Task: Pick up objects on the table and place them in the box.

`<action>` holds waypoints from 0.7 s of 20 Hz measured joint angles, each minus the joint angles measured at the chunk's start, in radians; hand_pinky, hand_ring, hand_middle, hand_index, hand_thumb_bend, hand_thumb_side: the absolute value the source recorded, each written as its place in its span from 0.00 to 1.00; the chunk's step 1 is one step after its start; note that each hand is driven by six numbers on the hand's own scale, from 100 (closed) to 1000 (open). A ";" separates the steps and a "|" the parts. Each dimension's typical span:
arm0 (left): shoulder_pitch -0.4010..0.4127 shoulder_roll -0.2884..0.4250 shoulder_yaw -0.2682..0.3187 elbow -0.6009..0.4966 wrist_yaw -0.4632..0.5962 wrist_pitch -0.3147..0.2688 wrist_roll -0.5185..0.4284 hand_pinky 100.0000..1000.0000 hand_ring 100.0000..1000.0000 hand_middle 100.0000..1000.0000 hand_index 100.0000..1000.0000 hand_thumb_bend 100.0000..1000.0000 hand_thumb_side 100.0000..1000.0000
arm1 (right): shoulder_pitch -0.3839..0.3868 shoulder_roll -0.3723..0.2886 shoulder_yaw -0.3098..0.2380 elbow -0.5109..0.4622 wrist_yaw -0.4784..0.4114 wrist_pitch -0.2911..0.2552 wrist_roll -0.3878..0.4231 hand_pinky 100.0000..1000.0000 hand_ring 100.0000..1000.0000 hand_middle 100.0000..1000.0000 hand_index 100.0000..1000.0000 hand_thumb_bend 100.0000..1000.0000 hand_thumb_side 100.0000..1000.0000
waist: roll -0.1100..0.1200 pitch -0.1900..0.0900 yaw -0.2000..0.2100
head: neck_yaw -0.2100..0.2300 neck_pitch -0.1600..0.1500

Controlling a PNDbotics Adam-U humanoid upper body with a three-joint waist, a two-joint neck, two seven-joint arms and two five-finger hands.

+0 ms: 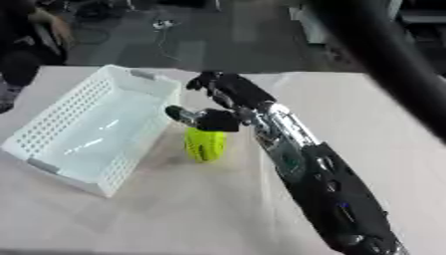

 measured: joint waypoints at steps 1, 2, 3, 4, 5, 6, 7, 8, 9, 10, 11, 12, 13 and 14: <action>-0.003 0.000 0.000 0.000 0.000 0.000 0.000 0.58 0.51 0.72 0.68 0.54 0.67 | -0.002 0.000 0.000 0.005 0.004 -0.002 0.001 0.42 0.66 0.72 0.82 0.50 1.00 | 0.000 0.001 0.001 | 0.000 0.000; -0.006 0.000 0.000 0.000 0.000 0.000 0.000 0.58 0.51 0.72 0.68 0.54 0.67 | -0.004 0.002 0.001 0.011 0.006 -0.003 0.003 0.46 0.69 0.74 0.83 0.50 1.00 | 0.000 0.003 0.003 | 0.000 0.000; -0.007 0.000 0.000 0.000 0.001 0.000 0.000 0.58 0.51 0.72 0.68 0.54 0.67 | -0.004 0.005 0.001 0.017 0.011 -0.006 0.006 0.45 0.68 0.74 0.83 0.50 1.00 | 0.000 0.004 0.004 | 0.000 0.000; -0.008 -0.001 0.000 0.000 0.001 0.000 0.000 0.58 0.51 0.72 0.68 0.54 0.67 | -0.005 0.008 0.003 0.024 0.015 -0.009 0.009 0.50 0.71 0.75 0.84 0.50 1.00 | 0.000 0.004 0.006 | 0.000 0.000; -0.009 -0.004 0.000 0.000 0.001 0.000 0.000 0.58 0.51 0.72 0.68 0.54 0.67 | -0.006 0.010 0.005 0.031 0.021 -0.012 0.012 0.49 0.70 0.75 0.84 0.50 1.00 | 0.000 0.004 0.006 | 0.000 0.000; -0.013 -0.007 0.000 0.000 0.003 -0.001 -0.001 0.58 0.51 0.72 0.68 0.54 0.67 | -0.006 0.013 0.007 0.037 0.027 -0.015 0.016 0.57 0.74 0.77 0.84 0.50 1.00 | -0.001 0.004 0.006 | 0.000 0.000; -0.016 -0.008 0.000 0.000 0.004 -0.001 -0.001 0.58 0.51 0.72 0.68 0.54 0.67 | -0.006 0.016 0.007 0.042 0.033 -0.019 0.019 0.59 0.74 0.77 0.84 0.50 1.00 | -0.001 0.005 0.007 | 0.000 0.000; -0.016 -0.008 -0.001 0.000 0.004 -0.002 -0.002 0.58 0.51 0.72 0.68 0.54 0.67 | -0.006 0.018 0.008 0.047 0.039 -0.022 0.022 0.62 0.76 0.77 0.85 0.49 1.00 | -0.001 0.005 0.008 | 0.000 0.000; -0.016 -0.008 -0.001 0.000 0.005 -0.002 -0.002 0.58 0.51 0.72 0.68 0.54 0.67 | -0.006 0.018 0.008 0.053 0.043 -0.026 0.025 0.63 0.77 0.77 0.85 0.48 1.00 | -0.001 0.006 0.010 | 0.000 0.000; -0.016 -0.008 -0.001 0.000 0.005 -0.003 -0.003 0.58 0.51 0.72 0.68 0.54 0.67 | -0.006 0.018 0.008 0.058 0.048 -0.029 0.028 0.66 0.78 0.78 0.85 0.48 1.00 | -0.001 0.007 0.011 | 0.000 0.000; -0.017 -0.008 -0.001 0.000 0.006 -0.004 -0.004 0.58 0.51 0.72 0.68 0.54 0.67 | -0.006 0.019 0.010 0.064 0.052 -0.034 0.033 0.67 0.79 0.78 0.86 0.47 1.00 | -0.001 0.009 0.012 | 0.000 0.000; -0.020 -0.008 -0.001 0.000 0.007 -0.004 -0.004 0.58 0.51 0.72 0.68 0.54 0.67 | -0.007 0.022 0.011 0.070 0.057 -0.039 0.038 0.67 0.79 0.78 0.86 0.47 1.00 | -0.001 0.010 0.012 | 0.000 0.000; -0.023 -0.008 -0.001 0.000 0.007 -0.004 -0.004 0.58 0.51 0.72 0.68 0.54 0.67 | -0.007 0.026 0.013 0.075 0.062 -0.045 0.043 0.67 0.79 0.79 0.86 0.46 1.00 | -0.001 0.010 0.012 | 0.000 0.000; -0.024 -0.008 -0.001 0.000 0.007 -0.004 -0.004 0.58 0.51 0.72 0.68 0.54 0.67 | -0.010 0.027 0.013 0.082 0.066 -0.050 0.048 0.67 0.79 0.79 0.86 0.46 1.00 | -0.001 0.010 0.013 | 0.000 0.000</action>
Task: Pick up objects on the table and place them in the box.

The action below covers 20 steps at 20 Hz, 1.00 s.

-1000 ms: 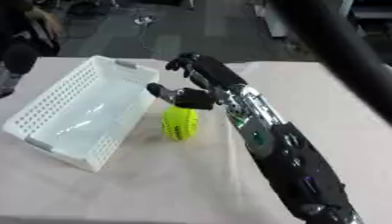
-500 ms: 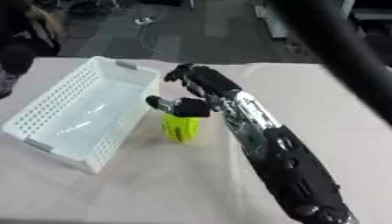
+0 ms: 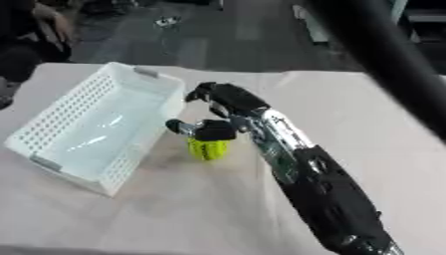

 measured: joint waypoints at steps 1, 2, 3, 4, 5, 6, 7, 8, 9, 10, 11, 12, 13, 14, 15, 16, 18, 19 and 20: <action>0.000 0.000 0.000 0.000 0.000 0.000 0.000 0.58 0.51 0.72 0.68 0.54 0.67 | -0.004 0.000 0.000 0.006 0.003 -0.004 0.004 0.67 0.79 0.79 0.86 0.47 1.00 | 0.000 0.000 0.001 | 0.000 0.000; 0.000 0.000 0.000 0.000 0.000 0.000 0.000 0.58 0.51 0.72 0.68 0.54 0.67 | -0.007 0.001 0.000 0.011 0.008 -0.007 0.006 0.67 0.79 0.79 0.86 0.47 1.00 | 0.000 0.000 0.002 | 0.000 0.000; 0.000 0.000 0.000 0.000 0.000 0.000 0.000 0.58 0.51 0.72 0.68 0.54 0.67 | -0.009 0.004 0.000 0.017 0.011 -0.010 0.009 0.68 0.80 0.80 0.86 0.47 1.00 | 0.000 0.000 0.002 | 0.000 0.000; -0.001 0.000 0.000 0.000 0.001 0.000 0.000 0.58 0.51 0.72 0.68 0.54 0.67 | -0.010 0.008 0.000 0.023 0.015 -0.012 0.009 0.68 0.80 0.80 0.86 0.47 1.00 | 0.000 0.000 0.003 | 0.000 0.000; -0.001 0.000 0.000 0.000 0.001 -0.001 -0.001 0.58 0.51 0.72 0.68 0.54 0.67 | -0.012 0.009 -0.001 0.030 0.019 -0.015 0.009 0.69 0.80 0.81 0.86 0.47 1.00 | 0.000 0.000 0.005 | 0.000 -0.001; -0.002 0.000 0.000 0.000 0.001 -0.001 -0.001 0.58 0.51 0.72 0.68 0.54 0.67 | -0.014 0.010 -0.001 0.039 0.023 -0.017 0.008 0.69 0.80 0.80 0.85 0.46 1.00 | 0.000 0.000 0.005 | 0.000 -0.003; -0.004 -0.001 0.000 0.000 0.001 -0.002 -0.002 0.58 0.51 0.72 0.68 0.54 0.67 | -0.014 0.012 -0.002 0.047 0.028 -0.018 0.008 0.70 0.80 0.80 0.84 0.45 1.00 | 0.000 0.001 0.005 | 0.000 -0.005; -0.007 -0.001 0.000 0.000 0.001 -0.002 -0.002 0.58 0.51 0.72 0.68 0.54 0.67 | -0.015 0.013 -0.002 0.055 0.034 -0.020 0.007 0.70 0.80 0.80 0.84 0.45 1.00 | 0.000 0.001 0.005 | 0.000 -0.007; -0.008 -0.001 0.000 0.000 0.001 -0.002 -0.002 0.58 0.51 0.72 0.69 0.54 0.67 | -0.015 0.014 -0.004 0.064 0.041 -0.024 0.007 0.71 0.80 0.81 0.84 0.45 1.00 | 0.000 0.001 0.006 | 0.000 -0.007; -0.009 -0.001 0.000 0.000 0.001 -0.003 -0.003 0.58 0.51 0.72 0.68 0.54 0.67 | -0.019 0.015 -0.006 0.073 0.048 -0.028 0.008 0.72 0.80 0.81 0.84 0.45 1.00 | 0.000 0.003 0.007 | 0.000 -0.007; -0.009 -0.001 0.000 0.000 0.001 -0.003 -0.003 0.58 0.51 0.72 0.68 0.54 0.67 | -0.026 0.015 -0.007 0.081 0.056 -0.031 0.008 0.72 0.80 0.81 0.84 0.45 1.00 | 0.000 0.005 0.009 | 0.000 -0.007; -0.009 -0.003 0.000 0.000 0.001 -0.003 -0.004 0.58 0.51 0.72 0.68 0.54 0.67 | -0.033 0.015 -0.008 0.090 0.064 -0.035 0.009 0.72 0.80 0.81 0.84 0.45 1.00 | 0.000 0.006 0.011 | 0.000 -0.007; -0.009 -0.004 0.000 0.000 0.001 -0.004 -0.004 0.58 0.51 0.72 0.68 0.54 0.67 | -0.036 0.016 -0.011 0.098 0.071 -0.037 0.009 0.72 0.80 0.81 0.84 0.45 1.00 | 0.000 0.006 0.011 | 0.000 -0.007; -0.009 -0.006 0.000 0.000 0.001 -0.004 -0.004 0.58 0.51 0.72 0.68 0.54 0.67 | -0.040 0.016 -0.014 0.105 0.078 -0.039 0.010 0.72 0.80 0.81 0.84 0.45 1.00 | 0.000 0.006 0.011 | 0.000 -0.007; -0.010 -0.008 0.000 0.000 0.001 -0.004 -0.004 0.58 0.51 0.72 0.68 0.54 0.67 | -0.042 0.016 -0.017 0.112 0.083 -0.041 0.009 0.72 0.80 0.81 0.84 0.44 1.00 | 0.000 0.007 0.011 | 0.000 -0.007; -0.010 -0.008 0.000 0.000 0.001 -0.004 -0.004 0.58 0.51 0.72 0.68 0.54 0.67 | -0.045 0.016 -0.020 0.120 0.089 -0.044 0.008 0.72 0.80 0.81 0.84 0.44 1.00 | 0.000 0.007 0.011 | 0.000 -0.007; -0.015 -0.008 -0.001 0.000 0.002 -0.004 -0.005 0.58 0.51 0.72 0.68 0.54 0.67 | -0.051 0.016 -0.029 0.136 0.099 -0.047 0.003 0.71 0.79 0.81 0.84 0.44 1.00 | 0.000 0.009 0.014 | 0.000 -0.007; -0.017 -0.008 -0.001 0.000 0.002 -0.004 -0.005 0.58 0.51 0.72 0.68 0.54 0.67 | -0.051 0.016 -0.033 0.143 0.103 -0.049 -0.001 0.71 0.79 0.81 0.84 0.44 1.00 | 0.000 0.010 0.015 | 0.000 -0.007; -0.018 -0.008 -0.001 0.000 0.002 -0.004 -0.005 0.58 0.51 0.72 0.68 0.54 0.67 | -0.053 0.016 -0.037 0.150 0.105 -0.049 -0.005 0.71 0.79 0.81 0.84 0.44 1.00 | 0.000 0.011 0.016 | 0.000 -0.007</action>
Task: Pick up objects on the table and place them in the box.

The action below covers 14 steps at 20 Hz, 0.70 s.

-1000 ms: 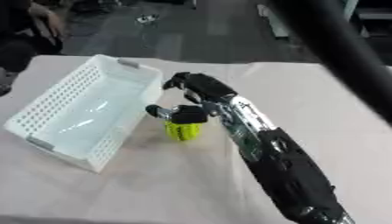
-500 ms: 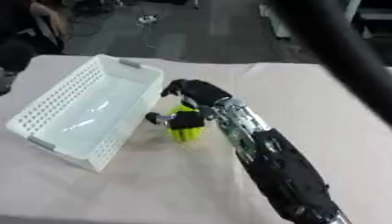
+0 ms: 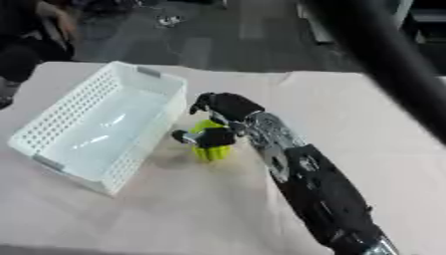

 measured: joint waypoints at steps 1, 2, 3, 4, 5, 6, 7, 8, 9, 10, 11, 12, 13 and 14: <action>0.000 0.000 0.000 0.000 0.000 0.000 0.000 0.58 0.51 0.72 0.68 0.54 0.67 | -0.002 0.000 -0.004 0.009 0.002 -0.001 -0.004 0.71 0.79 0.81 0.83 0.45 1.00 | 0.000 0.001 0.001 | 0.000 0.000; 0.000 0.000 0.000 0.000 0.000 -0.001 -0.001 0.58 0.51 0.72 0.68 0.54 0.67 | -0.003 0.000 -0.007 0.017 0.005 -0.001 -0.008 0.71 0.79 0.81 0.83 0.45 1.00 | 0.000 0.001 0.002 | 0.000 0.000; -0.001 0.000 0.000 0.000 0.000 -0.001 -0.001 0.58 0.51 0.72 0.68 0.54 0.67 | -0.004 0.000 -0.009 0.024 0.008 -0.001 -0.011 0.71 0.79 0.82 0.84 0.45 1.00 | -0.001 0.001 0.002 | 0.000 0.000; -0.001 0.000 0.000 0.000 0.000 -0.001 -0.001 0.58 0.51 0.72 0.68 0.54 0.67 | -0.004 0.000 -0.012 0.031 0.008 -0.003 -0.014 0.71 0.79 0.82 0.84 0.45 1.00 | -0.001 0.001 0.002 | 0.000 0.000; -0.003 0.000 0.000 0.000 0.000 -0.002 -0.002 0.59 0.51 0.72 0.68 0.54 0.67 | -0.004 0.000 -0.013 0.037 0.008 -0.005 -0.016 0.71 0.79 0.82 0.84 0.45 1.00 | -0.002 0.002 0.003 | -0.001 0.000; -0.006 -0.001 0.000 0.000 0.000 -0.002 -0.002 0.59 0.51 0.72 0.68 0.54 0.67 | -0.004 0.000 -0.013 0.043 0.008 -0.006 -0.019 0.71 0.79 0.82 0.84 0.47 0.99 | -0.002 0.002 0.005 | -0.001 -0.001; -0.009 -0.001 0.000 0.000 0.000 -0.002 -0.002 0.59 0.51 0.72 0.68 0.54 0.67 | -0.003 0.000 -0.013 0.047 0.007 -0.007 -0.021 0.71 0.79 0.83 0.85 0.46 1.00 | -0.002 0.002 0.006 | -0.001 -0.001; -0.010 -0.001 0.000 0.000 0.000 -0.002 -0.002 0.59 0.51 0.72 0.68 0.54 0.67 | 0.001 0.000 -0.013 0.050 0.006 -0.009 -0.023 0.71 0.79 0.82 0.84 0.45 1.00 | -0.003 0.002 0.007 | -0.001 -0.001; -0.010 -0.001 0.000 0.000 0.000 -0.002 -0.002 0.59 0.51 0.72 0.68 0.54 0.67 | 0.006 0.000 -0.013 0.051 0.003 -0.011 -0.024 0.71 0.79 0.83 0.85 0.47 0.99 | -0.003 0.003 0.007 | -0.001 -0.001; -0.010 -0.001 0.000 0.000 0.000 -0.002 -0.002 0.59 0.51 0.72 0.68 0.54 0.67 | 0.008 0.000 -0.013 0.053 -0.001 -0.011 -0.024 0.71 0.79 0.83 0.85 0.47 0.99 | -0.004 0.004 0.007 | -0.004 -0.001; -0.011 -0.001 0.000 0.000 0.000 -0.002 -0.002 0.59 0.51 0.72 0.68 0.54 0.67 | 0.010 0.000 -0.012 0.054 -0.004 -0.012 -0.025 0.71 0.79 0.83 0.85 0.47 0.99 | -0.004 0.005 0.007 | -0.007 -0.001; -0.013 -0.001 0.000 0.000 0.000 -0.002 -0.002 0.59 0.51 0.72 0.68 0.54 0.67 | 0.013 0.000 -0.012 0.056 -0.006 -0.012 -0.025 0.71 0.79 0.83 0.85 0.47 0.99 | -0.004 0.005 0.007 | -0.008 -0.001; -0.015 -0.001 0.000 0.000 0.000 -0.003 -0.003 0.59 0.51 0.72 0.68 0.54 0.67 | 0.013 0.000 -0.012 0.056 -0.009 -0.012 -0.025 0.70 0.79 0.84 0.86 0.48 0.98 | -0.004 0.005 0.007 | -0.008 -0.001; -0.017 -0.001 0.000 0.000 0.000 -0.003 -0.003 0.59 0.51 0.72 0.68 0.54 0.67 | 0.013 0.000 -0.012 0.059 -0.011 -0.013 -0.023 0.70 0.79 0.84 0.86 0.47 0.98 | -0.004 0.006 0.008 | -0.008 -0.001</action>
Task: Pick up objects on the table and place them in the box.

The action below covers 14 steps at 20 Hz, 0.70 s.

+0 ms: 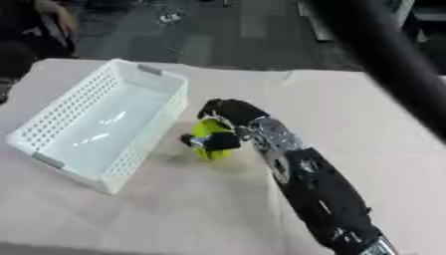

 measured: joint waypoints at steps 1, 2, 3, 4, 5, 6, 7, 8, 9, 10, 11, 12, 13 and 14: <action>0.000 0.000 0.000 0.000 0.000 0.000 0.000 0.59 0.51 0.72 0.68 0.54 0.67 | 0.000 0.000 0.000 0.004 -0.001 0.000 0.002 0.70 0.80 0.85 0.87 0.48 0.97 | 0.000 0.001 0.000 | 0.000 0.000; -0.001 0.000 0.000 0.000 0.000 0.000 0.000 0.59 0.51 0.72 0.68 0.54 0.67 | 0.001 0.000 0.000 0.010 -0.004 0.000 0.006 0.70 0.80 0.85 0.87 0.48 0.96 | 0.000 0.001 0.000 | 0.000 0.000; -0.001 -0.001 0.000 0.000 0.000 0.000 0.000 0.59 0.51 0.72 0.68 0.54 0.67 | 0.003 0.000 0.000 0.015 -0.007 0.001 0.012 0.70 0.80 0.86 0.87 0.47 0.95 | 0.000 0.002 0.001 | 0.000 0.000; -0.001 -0.003 0.000 0.000 0.000 0.000 0.000 0.59 0.51 0.72 0.68 0.54 0.67 | 0.003 0.000 -0.001 0.018 -0.009 0.001 0.018 0.69 0.80 0.86 0.87 0.47 0.93 | 0.000 0.002 0.001 | 0.000 0.000; -0.002 -0.005 0.000 0.000 0.000 0.000 0.000 0.59 0.51 0.72 0.68 0.54 0.67 | 0.003 0.001 -0.002 0.021 -0.010 0.001 0.023 0.69 0.80 0.86 0.87 0.47 0.92 | 0.000 0.002 0.001 | 0.000 0.000; -0.002 -0.008 -0.001 0.000 0.000 -0.001 -0.001 0.59 0.51 0.72 0.68 0.54 0.67 | 0.003 0.001 -0.005 0.023 -0.010 0.001 0.030 0.69 0.80 0.86 0.87 0.47 0.92 | 0.000 0.002 0.003 | 0.000 0.000; -0.003 -0.008 -0.001 0.000 0.000 -0.001 -0.001 0.59 0.51 0.72 0.68 0.54 0.67 | 0.003 0.002 -0.007 0.027 -0.010 0.001 0.036 0.68 0.81 0.87 0.88 0.45 0.89 | 0.000 0.002 0.004 | 0.000 -0.001; -0.007 -0.008 -0.003 0.000 0.001 -0.001 -0.001 0.59 0.51 0.72 0.68 0.54 0.67 | 0.002 0.005 -0.008 0.030 -0.010 0.002 0.042 0.68 0.81 0.87 0.87 0.44 0.87 | 0.000 0.003 0.006 | 0.000 -0.005; -0.011 -0.008 -0.005 0.000 0.001 -0.001 -0.001 0.59 0.51 0.72 0.68 0.54 0.67 | -0.002 0.008 -0.009 0.034 -0.008 0.003 0.049 0.68 0.81 0.87 0.88 0.44 0.87 | 0.000 0.005 0.007 | -0.001 -0.009; -0.014 -0.009 -0.006 0.000 0.003 -0.001 -0.001 0.58 0.51 0.72 0.68 0.54 0.67 | -0.002 0.010 -0.011 0.036 -0.006 0.003 0.054 0.68 0.81 0.87 0.88 0.44 0.86 | 0.000 0.008 0.010 | -0.001 -0.010; -0.018 -0.009 -0.006 0.000 0.004 -0.002 -0.002 0.58 0.51 0.72 0.68 0.54 0.67 | -0.006 0.010 -0.013 0.041 -0.002 0.004 0.060 0.68 0.82 0.87 0.87 0.44 0.85 | 0.000 0.011 0.013 | -0.001 -0.013; -0.021 -0.010 -0.006 0.000 0.005 -0.002 -0.003 0.58 0.51 0.72 0.68 0.54 0.67 | -0.009 0.011 -0.013 0.045 0.002 0.003 0.066 0.68 0.81 0.87 0.87 0.44 0.86 | 0.000 0.013 0.015 | -0.002 -0.017; -0.025 -0.013 -0.006 0.000 0.007 -0.003 -0.003 0.58 0.51 0.72 0.69 0.54 0.67 | -0.010 0.012 -0.013 0.049 0.006 0.003 0.071 0.65 0.82 0.88 0.87 0.45 0.82 | 0.000 0.015 0.018 | -0.005 -0.018; -0.028 -0.018 -0.006 0.000 0.007 -0.003 -0.004 0.58 0.51 0.72 0.69 0.54 0.67 | -0.010 0.014 -0.013 0.054 0.010 0.003 0.076 0.63 0.83 0.89 0.87 0.45 0.80 | 0.000 0.018 0.020 | -0.010 -0.019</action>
